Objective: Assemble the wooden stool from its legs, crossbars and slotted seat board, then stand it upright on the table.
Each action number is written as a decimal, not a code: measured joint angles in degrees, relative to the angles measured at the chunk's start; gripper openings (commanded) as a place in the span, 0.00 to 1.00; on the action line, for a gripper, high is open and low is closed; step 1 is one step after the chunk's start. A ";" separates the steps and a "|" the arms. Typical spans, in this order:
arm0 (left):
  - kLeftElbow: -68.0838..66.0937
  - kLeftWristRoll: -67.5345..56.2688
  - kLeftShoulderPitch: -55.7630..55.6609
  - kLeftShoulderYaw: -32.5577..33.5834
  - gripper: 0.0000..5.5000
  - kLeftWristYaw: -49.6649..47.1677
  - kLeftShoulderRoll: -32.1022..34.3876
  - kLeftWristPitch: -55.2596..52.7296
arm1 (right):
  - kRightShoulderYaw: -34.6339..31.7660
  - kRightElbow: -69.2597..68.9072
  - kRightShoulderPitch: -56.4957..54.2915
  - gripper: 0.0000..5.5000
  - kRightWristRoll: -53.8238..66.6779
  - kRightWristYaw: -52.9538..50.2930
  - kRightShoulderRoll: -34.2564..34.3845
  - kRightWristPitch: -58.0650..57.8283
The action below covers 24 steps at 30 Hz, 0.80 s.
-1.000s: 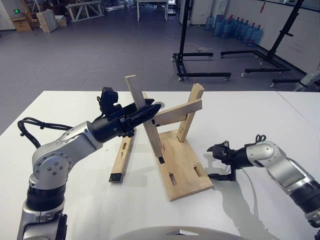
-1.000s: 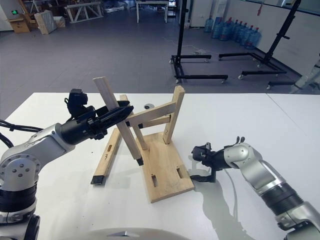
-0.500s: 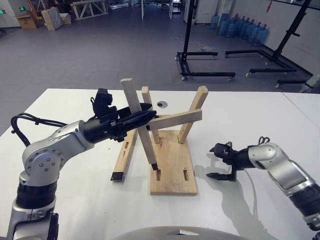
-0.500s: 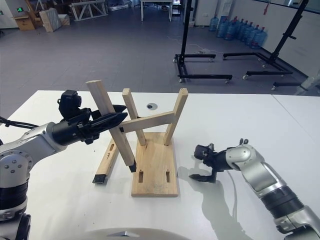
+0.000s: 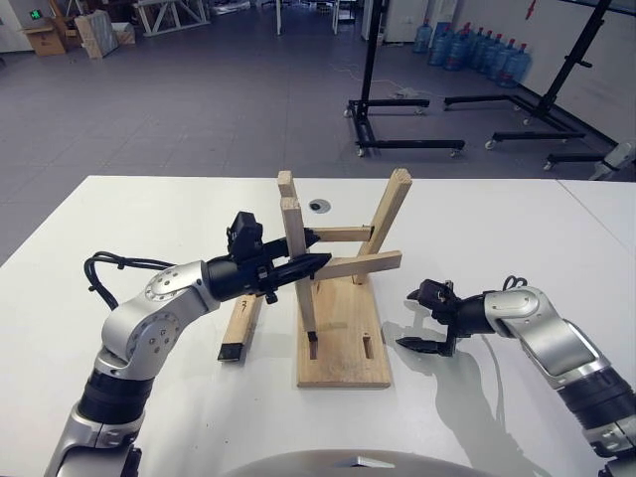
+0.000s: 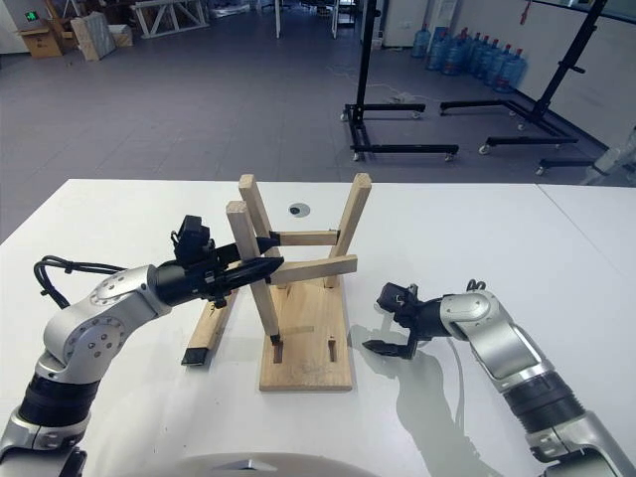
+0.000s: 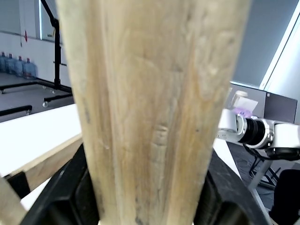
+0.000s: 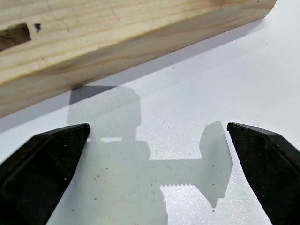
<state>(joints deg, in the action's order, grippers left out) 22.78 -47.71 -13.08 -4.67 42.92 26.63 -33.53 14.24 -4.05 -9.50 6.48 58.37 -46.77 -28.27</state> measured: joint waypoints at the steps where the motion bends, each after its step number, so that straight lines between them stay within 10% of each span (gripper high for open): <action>1: 1.28 -1.22 0.37 0.44 0.38 -0.94 -0.73 -0.49 | 0.08 0.00 -0.08 0.98 -0.01 0.26 0.00 -0.07; 24: 1.51 7.01 5.57 -3.75 0.38 7.06 -0.08 5.99 | 1.99 -0.02 -1.71 0.98 -0.94 1.46 1.71 -0.14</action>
<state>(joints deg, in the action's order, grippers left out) 24.29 -40.70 -7.51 -8.42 49.98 26.55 -27.54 16.24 -4.06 -11.22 5.54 59.83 -45.06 -28.41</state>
